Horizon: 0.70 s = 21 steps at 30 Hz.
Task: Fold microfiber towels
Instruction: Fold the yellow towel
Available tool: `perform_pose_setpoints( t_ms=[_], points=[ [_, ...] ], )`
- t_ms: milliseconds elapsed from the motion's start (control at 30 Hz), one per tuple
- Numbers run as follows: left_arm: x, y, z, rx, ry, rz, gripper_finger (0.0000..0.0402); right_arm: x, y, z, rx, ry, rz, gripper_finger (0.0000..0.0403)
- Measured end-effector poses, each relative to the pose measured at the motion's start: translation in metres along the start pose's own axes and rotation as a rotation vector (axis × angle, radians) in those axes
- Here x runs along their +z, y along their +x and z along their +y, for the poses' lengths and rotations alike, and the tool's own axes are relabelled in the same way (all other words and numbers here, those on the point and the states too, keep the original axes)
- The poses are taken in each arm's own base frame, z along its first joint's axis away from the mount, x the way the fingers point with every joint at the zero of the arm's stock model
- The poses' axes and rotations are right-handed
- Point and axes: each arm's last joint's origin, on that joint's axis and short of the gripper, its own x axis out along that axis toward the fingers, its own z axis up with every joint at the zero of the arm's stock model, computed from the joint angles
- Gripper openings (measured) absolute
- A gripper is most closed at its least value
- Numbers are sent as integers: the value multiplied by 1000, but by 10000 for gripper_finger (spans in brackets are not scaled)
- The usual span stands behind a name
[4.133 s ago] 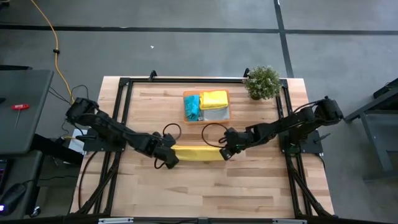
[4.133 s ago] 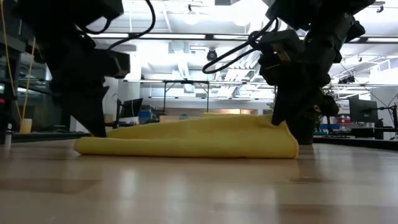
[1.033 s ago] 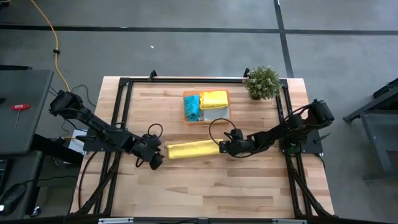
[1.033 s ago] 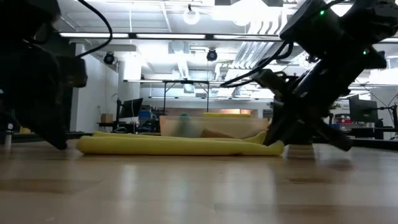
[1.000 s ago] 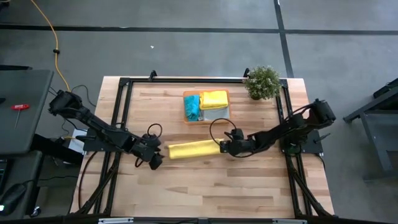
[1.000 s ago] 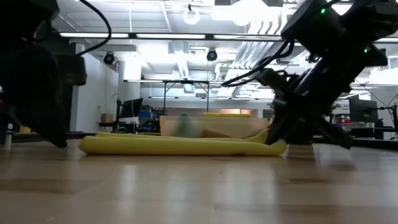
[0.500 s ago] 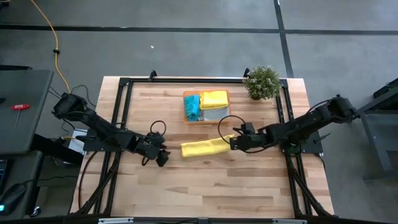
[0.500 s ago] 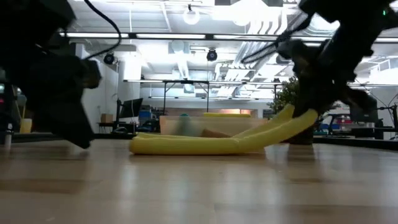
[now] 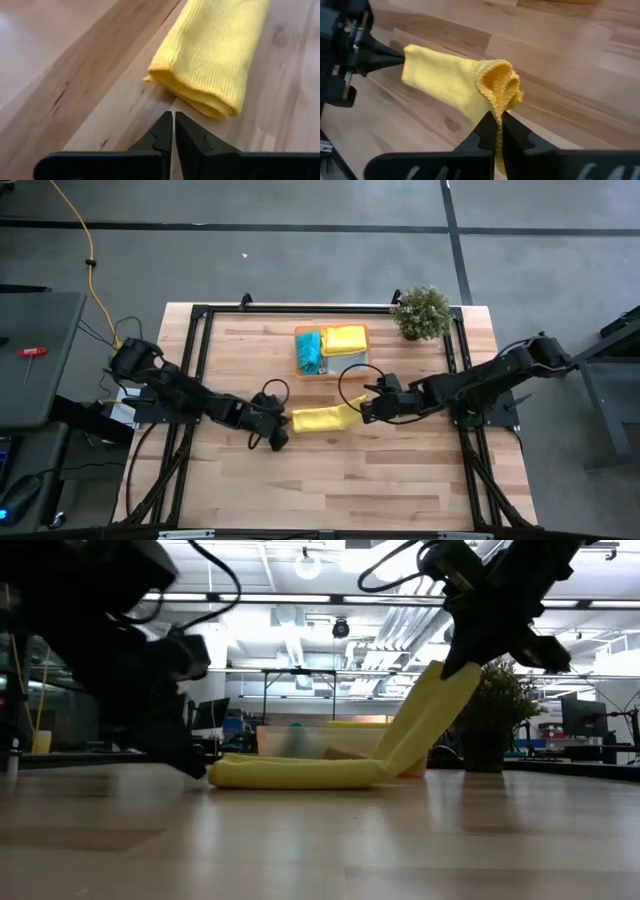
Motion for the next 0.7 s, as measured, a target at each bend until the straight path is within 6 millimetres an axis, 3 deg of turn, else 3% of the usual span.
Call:
perform_pose_setpoints(
  t_ms=[333,700],
  points=[
    [12,31,-21,-79,4,-3,1,-6,28,26,54,-9,35,0],
    [15,36,-33,-88,5,-15,0,-14,82,59,132,26,19,0]
  ],
)
